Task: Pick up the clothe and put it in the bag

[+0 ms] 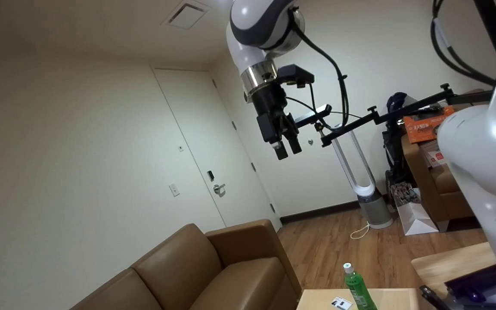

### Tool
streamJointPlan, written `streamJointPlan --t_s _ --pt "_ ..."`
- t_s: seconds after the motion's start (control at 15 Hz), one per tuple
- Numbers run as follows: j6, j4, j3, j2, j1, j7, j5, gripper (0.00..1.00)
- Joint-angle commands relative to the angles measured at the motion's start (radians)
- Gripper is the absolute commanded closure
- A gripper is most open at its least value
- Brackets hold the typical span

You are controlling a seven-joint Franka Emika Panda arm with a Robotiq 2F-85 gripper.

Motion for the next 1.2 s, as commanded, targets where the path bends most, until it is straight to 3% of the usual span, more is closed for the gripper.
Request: streamJointPlan --t_s 0.0,0.27,0.53,0.67,1.0,1.13 --pt "0.03 0.087 0.044 0.139 0.023 0.02 -0.006 0.0" --pt "0.066 0.13 0.069 0.31 0.056 0.017 0.015 0.0" --pt "0.075 0.099 0.094 0.446 0.08 0.02 0.043 0.0" --pt "0.121 0.085 0.111 0.475 0.079 0.039 0.033 0.0" --pt "0.108 0.082 0.107 0.471 0.072 0.013 0.024 0.0" --pt "0.162 0.063 0.111 0.467 0.075 0.03 0.037 0.0"
